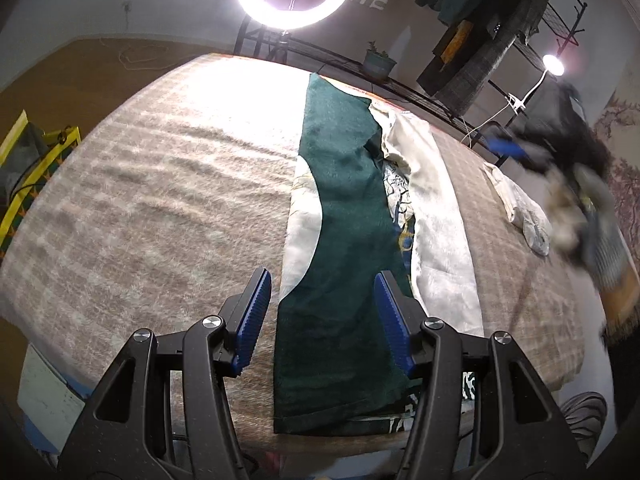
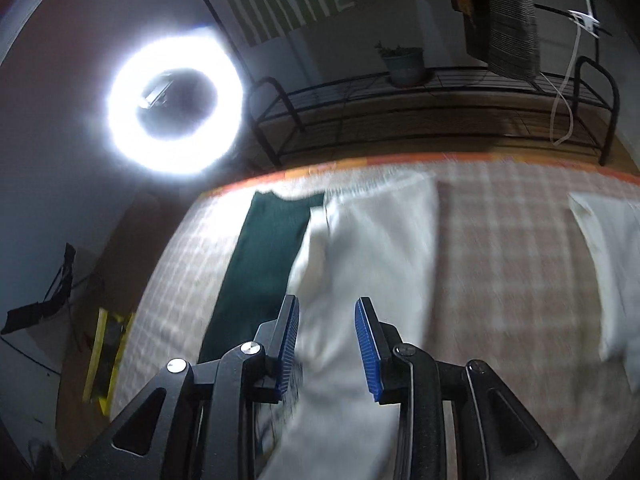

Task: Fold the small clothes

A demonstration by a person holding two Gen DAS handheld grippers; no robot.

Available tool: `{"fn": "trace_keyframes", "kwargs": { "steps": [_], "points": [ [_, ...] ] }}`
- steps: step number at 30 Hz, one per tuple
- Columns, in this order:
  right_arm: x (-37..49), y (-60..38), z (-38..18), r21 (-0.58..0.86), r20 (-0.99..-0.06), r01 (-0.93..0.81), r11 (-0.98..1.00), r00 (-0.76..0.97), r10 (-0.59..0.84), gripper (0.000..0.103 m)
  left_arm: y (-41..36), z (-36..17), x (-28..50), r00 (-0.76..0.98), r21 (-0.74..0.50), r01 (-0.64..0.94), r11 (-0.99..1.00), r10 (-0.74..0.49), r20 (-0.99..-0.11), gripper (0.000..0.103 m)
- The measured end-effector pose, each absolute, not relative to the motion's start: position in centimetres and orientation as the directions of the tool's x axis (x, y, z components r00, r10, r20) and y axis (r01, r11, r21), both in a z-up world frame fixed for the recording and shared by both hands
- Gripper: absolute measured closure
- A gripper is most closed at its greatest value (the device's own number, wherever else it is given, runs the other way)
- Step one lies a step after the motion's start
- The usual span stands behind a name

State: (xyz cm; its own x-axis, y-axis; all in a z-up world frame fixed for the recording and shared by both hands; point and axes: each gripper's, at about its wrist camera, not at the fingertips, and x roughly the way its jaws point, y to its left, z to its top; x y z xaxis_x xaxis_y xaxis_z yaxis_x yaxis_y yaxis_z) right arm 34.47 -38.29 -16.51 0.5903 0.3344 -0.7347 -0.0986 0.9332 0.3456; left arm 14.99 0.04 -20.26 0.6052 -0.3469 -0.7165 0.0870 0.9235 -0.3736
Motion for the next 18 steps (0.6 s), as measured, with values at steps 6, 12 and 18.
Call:
{"fn": "trace_keyframes", "kwargs": {
  "steps": [6, 12, 18],
  "points": [
    [22.5, -36.9, -19.2, 0.368, -0.752, -0.168, 0.915, 0.525, 0.399, 0.079, 0.5, -21.1, 14.2, 0.614, -0.291, 0.08, 0.953, -0.277, -0.739, 0.048],
    [13.5, -34.0, -23.6, 0.271, -0.83, -0.15, 0.951, 0.464, 0.31, 0.067, 1.0, -24.0, 13.3, 0.515, -0.326, 0.089, 0.941, -0.323, -0.794, 0.048],
    [9.1, -34.9, -26.7, 0.346, -0.837, -0.088, 0.934, 0.421, 0.349, 0.066, 0.7, -25.6, 12.0, 0.469, -0.329, 0.095, 0.94, -0.333, -0.818, 0.048]
  ]
}}
